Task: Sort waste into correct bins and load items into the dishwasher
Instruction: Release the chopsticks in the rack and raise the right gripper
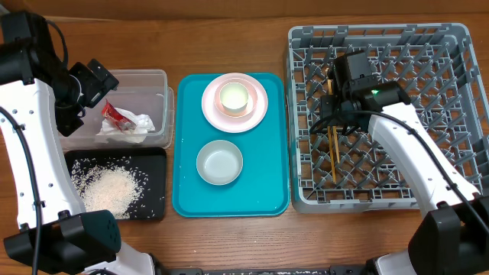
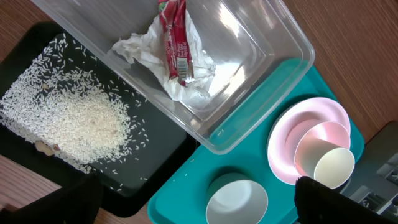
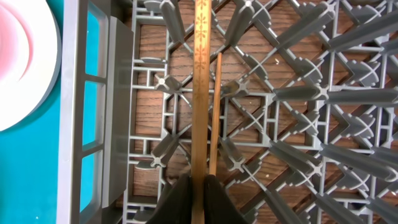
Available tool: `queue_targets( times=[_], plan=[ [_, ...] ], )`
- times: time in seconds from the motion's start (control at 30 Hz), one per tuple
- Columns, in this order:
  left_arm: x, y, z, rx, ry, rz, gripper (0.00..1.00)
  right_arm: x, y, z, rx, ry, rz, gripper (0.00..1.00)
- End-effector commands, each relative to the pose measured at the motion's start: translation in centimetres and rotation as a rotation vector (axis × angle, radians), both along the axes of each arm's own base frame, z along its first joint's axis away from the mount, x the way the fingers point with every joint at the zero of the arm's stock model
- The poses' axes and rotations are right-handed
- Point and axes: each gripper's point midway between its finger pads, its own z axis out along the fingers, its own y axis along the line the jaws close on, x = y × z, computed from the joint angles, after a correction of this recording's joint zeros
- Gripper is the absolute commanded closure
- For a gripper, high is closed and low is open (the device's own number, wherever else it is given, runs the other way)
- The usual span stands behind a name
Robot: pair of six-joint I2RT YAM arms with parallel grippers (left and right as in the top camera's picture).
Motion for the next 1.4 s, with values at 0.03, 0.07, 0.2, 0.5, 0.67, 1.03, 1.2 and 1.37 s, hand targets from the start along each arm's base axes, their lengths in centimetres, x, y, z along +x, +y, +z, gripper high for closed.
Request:
queue_targets(
  times=[0.03,0.07,0.2,0.5,0.67,1.03,1.2,1.37],
  plan=[
    [-0.1,-0.2,1.4,0.012,-0.045,-0.016,0.0,0.0,0.0,0.0,0.002,0.0,-0.002,0.91],
    [-0.1,-0.2,1.4,0.012,-0.045,-0.016,0.0,0.0,0.0,0.0,0.002,0.0,-0.002,0.91],
    [-0.1,-0.2,1.4,0.012,-0.044,-0.016,0.0,0.0,0.0,0.0,0.002,0.0,-0.002,0.91],
    [-0.1,-0.2,1.4,0.012,-0.045,-0.016,0.0,0.0,0.0,-0.1,0.002,0.001,-0.002,0.9],
    [-0.1,-0.2,1.4,0.012,-0.045,-0.016,0.0,-0.1,-0.1,-0.3,0.0,0.008,-0.002,0.9],
    [-0.1,-0.2,1.4,0.012,-0.044,-0.016,0.0,-0.1,0.1,-0.7,0.009,0.019,0.003,0.86],
    [-0.1,-0.2,1.4,0.012,-0.044,-0.016,0.0,-0.1,1.6,-0.5,0.088,0.024,0.035,0.78],
    [-0.1,-0.2,1.4,0.012,-0.045,-0.016,0.0,-0.3,4.7,0.1,0.254,0.03,0.106,0.55]
  ],
)
